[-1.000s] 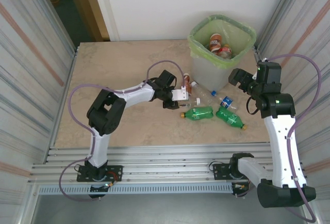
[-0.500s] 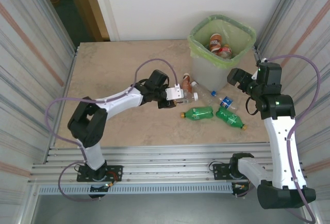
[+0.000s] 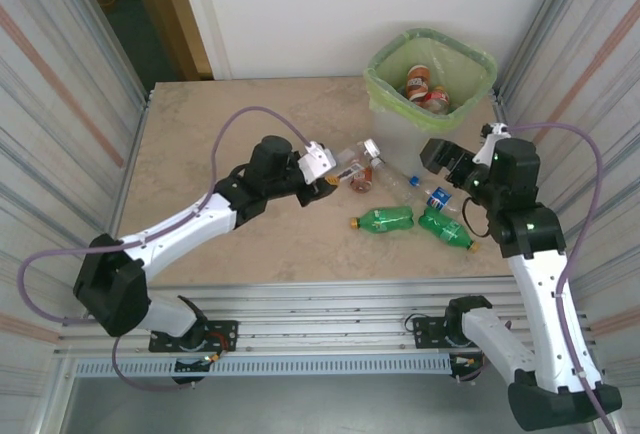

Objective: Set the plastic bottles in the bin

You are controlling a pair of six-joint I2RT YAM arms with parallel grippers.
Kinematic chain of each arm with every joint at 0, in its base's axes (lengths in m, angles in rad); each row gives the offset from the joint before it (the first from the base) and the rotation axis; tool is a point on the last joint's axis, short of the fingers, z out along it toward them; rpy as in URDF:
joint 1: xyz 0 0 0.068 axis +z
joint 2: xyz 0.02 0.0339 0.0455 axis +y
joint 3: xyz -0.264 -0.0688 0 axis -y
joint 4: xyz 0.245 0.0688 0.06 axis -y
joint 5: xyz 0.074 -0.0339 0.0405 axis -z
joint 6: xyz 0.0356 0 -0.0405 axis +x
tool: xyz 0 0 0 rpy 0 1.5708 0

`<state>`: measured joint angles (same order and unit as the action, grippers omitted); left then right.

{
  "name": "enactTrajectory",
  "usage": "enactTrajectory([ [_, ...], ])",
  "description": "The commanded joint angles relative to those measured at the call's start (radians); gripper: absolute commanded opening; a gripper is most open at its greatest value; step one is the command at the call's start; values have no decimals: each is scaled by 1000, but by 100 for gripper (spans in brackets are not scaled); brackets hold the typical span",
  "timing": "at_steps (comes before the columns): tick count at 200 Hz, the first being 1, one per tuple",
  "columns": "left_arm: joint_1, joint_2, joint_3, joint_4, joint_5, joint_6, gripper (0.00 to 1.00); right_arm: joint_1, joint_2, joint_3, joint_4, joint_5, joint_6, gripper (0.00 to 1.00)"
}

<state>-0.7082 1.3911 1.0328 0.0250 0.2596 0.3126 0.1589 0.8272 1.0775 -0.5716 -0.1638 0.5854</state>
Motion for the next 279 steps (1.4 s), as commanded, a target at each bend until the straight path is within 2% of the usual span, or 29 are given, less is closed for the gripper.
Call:
enactTrajectory([
  [1,25,-63,-33,123,-18,-261,7,83,-4,-38,162,-42,63,98],
  [48,33,-109,-67,202,-3,-462,8,299,98,-39,306,5,84,98],
  [101,55,-101,-104,322,70,-620,8,453,281,20,412,27,113,98],
  [169,55,-102,-109,364,141,-636,8,484,451,95,493,15,174,99],
  [236,53,-95,-113,372,156,-640,8,485,489,105,532,59,201,98],
  [254,53,-92,-116,377,158,-641,8,484,484,100,536,70,206,93],
  [279,53,-89,-116,388,161,-646,9,488,490,104,529,71,208,80],
])
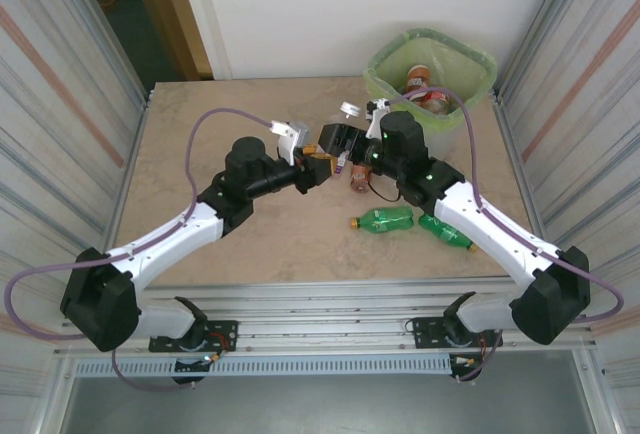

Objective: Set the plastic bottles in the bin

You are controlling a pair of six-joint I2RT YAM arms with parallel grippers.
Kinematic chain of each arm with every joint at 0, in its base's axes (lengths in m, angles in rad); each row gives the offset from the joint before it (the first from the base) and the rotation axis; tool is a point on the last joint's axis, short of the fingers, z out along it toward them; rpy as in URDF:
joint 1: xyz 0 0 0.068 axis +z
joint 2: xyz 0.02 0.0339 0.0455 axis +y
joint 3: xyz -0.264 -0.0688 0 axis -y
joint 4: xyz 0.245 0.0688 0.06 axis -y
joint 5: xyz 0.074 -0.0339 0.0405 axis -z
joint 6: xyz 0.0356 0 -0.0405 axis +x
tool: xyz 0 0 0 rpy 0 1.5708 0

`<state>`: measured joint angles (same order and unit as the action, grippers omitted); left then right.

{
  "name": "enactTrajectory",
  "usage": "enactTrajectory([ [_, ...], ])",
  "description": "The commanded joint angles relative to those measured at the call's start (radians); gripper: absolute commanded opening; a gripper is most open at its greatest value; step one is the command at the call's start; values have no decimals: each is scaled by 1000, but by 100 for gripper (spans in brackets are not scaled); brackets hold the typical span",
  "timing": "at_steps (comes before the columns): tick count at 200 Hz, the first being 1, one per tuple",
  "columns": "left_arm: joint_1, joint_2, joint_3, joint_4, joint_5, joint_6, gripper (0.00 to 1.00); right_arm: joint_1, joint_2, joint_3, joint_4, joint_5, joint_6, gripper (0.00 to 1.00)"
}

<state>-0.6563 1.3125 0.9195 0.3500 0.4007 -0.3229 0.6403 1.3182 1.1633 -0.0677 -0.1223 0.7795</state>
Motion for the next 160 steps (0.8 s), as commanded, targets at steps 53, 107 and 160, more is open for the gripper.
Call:
enactTrajectory([
  [53,1,-5,2,60,2,-10,22,31,29,60,-34,40,-14,52],
  [107,0,-49,-12,56,-18,18,99,33,23,165,-158,96,-124,43],
  [160,0,-160,-84,73,-122,91,99,-8,22,384,-347,172,-299,43],
])
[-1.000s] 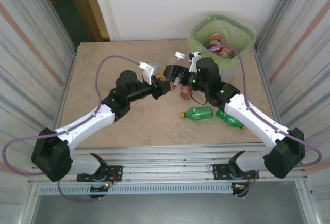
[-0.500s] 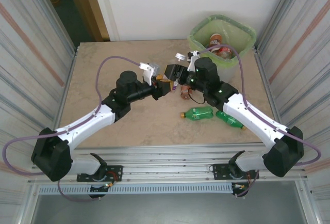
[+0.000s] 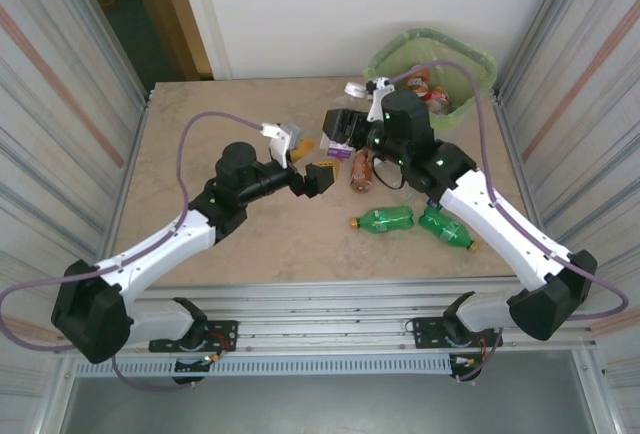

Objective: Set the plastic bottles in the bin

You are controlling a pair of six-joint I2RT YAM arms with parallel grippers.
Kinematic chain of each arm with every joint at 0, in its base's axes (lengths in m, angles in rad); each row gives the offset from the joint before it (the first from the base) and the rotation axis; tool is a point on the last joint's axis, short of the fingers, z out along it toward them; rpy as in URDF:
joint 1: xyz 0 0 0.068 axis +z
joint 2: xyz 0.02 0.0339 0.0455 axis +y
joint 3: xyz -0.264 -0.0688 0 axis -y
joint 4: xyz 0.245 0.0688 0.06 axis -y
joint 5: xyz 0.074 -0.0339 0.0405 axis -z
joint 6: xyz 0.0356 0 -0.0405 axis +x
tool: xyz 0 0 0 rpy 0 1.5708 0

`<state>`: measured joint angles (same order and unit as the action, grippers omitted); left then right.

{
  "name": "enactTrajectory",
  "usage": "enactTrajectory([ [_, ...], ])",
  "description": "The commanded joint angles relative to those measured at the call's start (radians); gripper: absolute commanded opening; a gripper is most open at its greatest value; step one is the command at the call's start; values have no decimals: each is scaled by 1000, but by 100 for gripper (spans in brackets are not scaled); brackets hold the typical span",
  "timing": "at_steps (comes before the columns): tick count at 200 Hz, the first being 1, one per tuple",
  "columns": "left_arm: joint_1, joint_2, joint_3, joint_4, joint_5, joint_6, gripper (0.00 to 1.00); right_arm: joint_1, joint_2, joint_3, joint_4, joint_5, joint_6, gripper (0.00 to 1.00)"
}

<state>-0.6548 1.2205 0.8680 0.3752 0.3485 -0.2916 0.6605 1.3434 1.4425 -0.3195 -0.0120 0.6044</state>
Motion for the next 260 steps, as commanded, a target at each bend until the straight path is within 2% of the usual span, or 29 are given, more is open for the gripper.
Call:
enactTrajectory([
  [1,-1,-71,-35,48,-70,61,99,-31,-3,108,-98,62,-125,43],
  [28,0,-118,-74,45,-133,105,99,-116,12,214,-173,66,-183,43],
  [50,2,-142,-95,46,-166,119,99,-215,41,287,-219,14,-196,43],
  [93,1,-159,-118,48,-184,134,99,-403,152,425,-319,-76,-241,42],
  [132,1,-168,-127,45,-197,142,99,-525,258,540,-364,-125,-263,42],
  [185,1,-159,-129,40,-209,155,99,-597,370,592,-371,-118,-284,43],
  [260,4,-141,-125,37,-214,154,99,-623,485,613,-396,-34,-227,47],
])
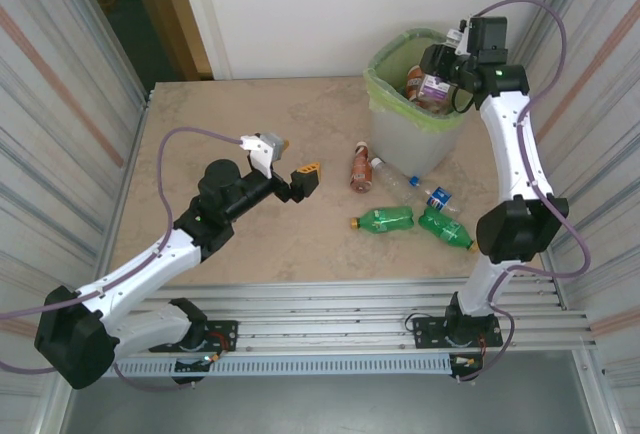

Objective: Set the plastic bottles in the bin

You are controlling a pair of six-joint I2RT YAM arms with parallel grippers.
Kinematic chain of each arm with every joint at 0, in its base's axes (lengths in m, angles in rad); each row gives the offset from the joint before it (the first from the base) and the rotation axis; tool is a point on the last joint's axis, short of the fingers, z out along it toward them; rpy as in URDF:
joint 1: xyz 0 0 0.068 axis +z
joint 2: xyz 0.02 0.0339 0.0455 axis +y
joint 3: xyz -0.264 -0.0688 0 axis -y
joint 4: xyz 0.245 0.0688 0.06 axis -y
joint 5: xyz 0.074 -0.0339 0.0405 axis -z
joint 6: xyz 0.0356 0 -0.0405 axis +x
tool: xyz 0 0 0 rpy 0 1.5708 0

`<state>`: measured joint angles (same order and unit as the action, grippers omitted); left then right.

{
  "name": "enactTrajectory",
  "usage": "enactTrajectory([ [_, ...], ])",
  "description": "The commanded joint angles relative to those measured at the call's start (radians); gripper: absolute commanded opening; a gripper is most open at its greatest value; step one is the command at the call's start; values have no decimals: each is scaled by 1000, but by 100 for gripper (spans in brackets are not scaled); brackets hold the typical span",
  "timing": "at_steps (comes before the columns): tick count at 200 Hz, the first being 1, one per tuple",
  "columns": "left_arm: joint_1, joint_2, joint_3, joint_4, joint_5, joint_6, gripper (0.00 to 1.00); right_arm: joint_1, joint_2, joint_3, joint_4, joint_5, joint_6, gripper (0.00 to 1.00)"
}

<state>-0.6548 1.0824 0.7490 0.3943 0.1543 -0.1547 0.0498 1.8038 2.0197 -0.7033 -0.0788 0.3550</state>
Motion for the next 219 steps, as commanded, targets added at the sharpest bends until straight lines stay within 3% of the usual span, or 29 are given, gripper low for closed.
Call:
enactTrajectory([
  [1,4,-3,-6,18,-20,17,99,-12,26,35,-13,33,23,47],
  [119,12,-1,-6,3,-19,14,99,-33,13,30,-32,122,43,86],
  [219,14,34,20,-22,-47,-15,99,-29,-126,35,-34,67,21,94],
])
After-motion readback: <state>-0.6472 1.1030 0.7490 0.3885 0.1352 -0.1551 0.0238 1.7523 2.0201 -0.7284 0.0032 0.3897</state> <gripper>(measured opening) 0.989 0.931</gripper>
